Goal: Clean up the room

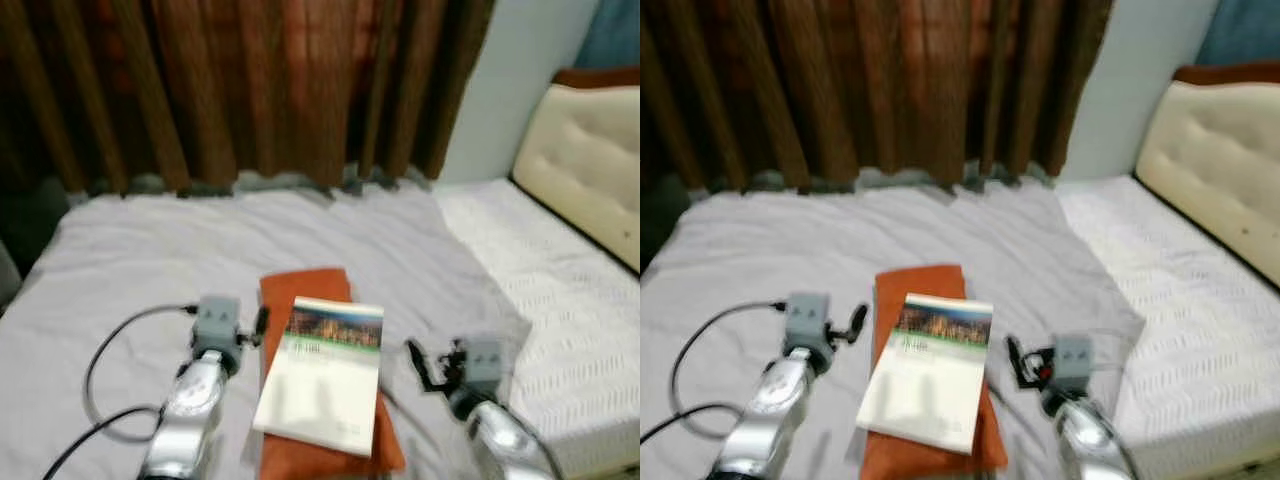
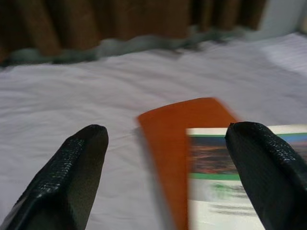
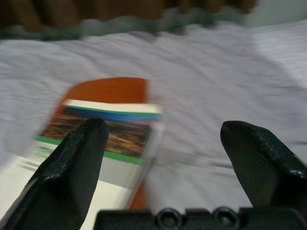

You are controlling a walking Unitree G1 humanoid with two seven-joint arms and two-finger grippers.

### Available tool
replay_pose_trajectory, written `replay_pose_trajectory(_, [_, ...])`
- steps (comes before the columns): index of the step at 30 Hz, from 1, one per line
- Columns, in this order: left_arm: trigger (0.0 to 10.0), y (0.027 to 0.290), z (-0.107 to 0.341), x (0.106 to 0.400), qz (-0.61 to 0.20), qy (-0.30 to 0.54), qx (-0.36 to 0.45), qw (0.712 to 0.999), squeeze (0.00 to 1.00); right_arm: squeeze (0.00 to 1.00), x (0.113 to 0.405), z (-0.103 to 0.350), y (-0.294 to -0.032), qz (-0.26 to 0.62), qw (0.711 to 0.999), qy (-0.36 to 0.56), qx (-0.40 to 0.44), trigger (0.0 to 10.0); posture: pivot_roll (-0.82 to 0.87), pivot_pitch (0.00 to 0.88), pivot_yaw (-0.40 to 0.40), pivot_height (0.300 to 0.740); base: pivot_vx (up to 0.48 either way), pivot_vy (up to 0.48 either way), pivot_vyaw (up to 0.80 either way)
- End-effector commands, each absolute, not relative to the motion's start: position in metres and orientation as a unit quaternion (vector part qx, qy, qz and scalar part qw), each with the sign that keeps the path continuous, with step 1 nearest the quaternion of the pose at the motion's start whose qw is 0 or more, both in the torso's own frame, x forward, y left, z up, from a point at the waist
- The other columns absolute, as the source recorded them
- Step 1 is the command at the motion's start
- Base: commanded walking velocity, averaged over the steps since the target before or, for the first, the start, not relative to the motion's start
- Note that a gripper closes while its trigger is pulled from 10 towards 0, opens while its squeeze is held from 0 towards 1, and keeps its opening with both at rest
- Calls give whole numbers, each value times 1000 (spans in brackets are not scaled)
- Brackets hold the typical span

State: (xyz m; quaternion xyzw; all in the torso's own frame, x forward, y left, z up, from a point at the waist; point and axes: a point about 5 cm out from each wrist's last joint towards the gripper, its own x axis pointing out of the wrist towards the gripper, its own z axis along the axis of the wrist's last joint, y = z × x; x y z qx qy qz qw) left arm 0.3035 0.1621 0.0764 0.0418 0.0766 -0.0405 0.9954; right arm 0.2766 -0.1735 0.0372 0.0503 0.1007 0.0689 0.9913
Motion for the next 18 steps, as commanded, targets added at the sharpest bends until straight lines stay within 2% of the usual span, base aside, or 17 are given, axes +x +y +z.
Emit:
replay_pose_trajectory(1, [10000,161,78,309,-46,75,38,995,0,0,276,40,-181,64,993,96,39,10000,68,0,-68,740,0,0,0])
replay_pose_trajectory(3, [10000,165,77,317,-48,81,47,994,0,0,273,40,-181,66,992,95,41,10000,64,0,-72,740,0,0,0])
replay_pose_trajectory(7, [10000,175,70,336,-58,108,-29,992,0,0,265,41,-177,81,990,103,45,10000,-10,124,-101,740,0,0,0])
replay_pose_trajectory(8, [10000,175,70,336,-58,108,-29,992,0,0,265,41,-177,81,990,103,45,10000,-10,124,-101,740,0,0,0])
replay_pose_trajectory(9, [10000,177,70,339,-59,111,-55,991,0,0,264,42,-177,87,990,105,43,10000,-10,124,-101,740,0,0,0])
replay_pose_trajectory(10, [10000,183,68,343,-50,118,-127,984,0,0,256,49,-179,110,988,105,31,10000,-89,194,-129,740,0,0,0])
replay_pose_trajectory(11, [10000,183,68,343,-50,118,-127,984,0,0,256,49,-179,110,988,105,31,10000,-89,194,-129,740,0,0,0])
replay_pose_trajectory(12, [10000,187,66,343,-34,121,-182,975,0,0,250,53,-182,121,987,107,21,10000,-118,222,-135,740,0,0,0])
replay_pose_trajectory(13, [10000,188,65,343,-27,120,-203,971,0,0,247,54,-185,123,986,109,18,10000,-130,236,-139,740,0,0,0])
replay_pose_trajectory(18, [10000,184,57,339,-39,118,-227,966,0,0,233,61,-191,123,985,117,12,10000,-171,293,-167,740,0,0,0])
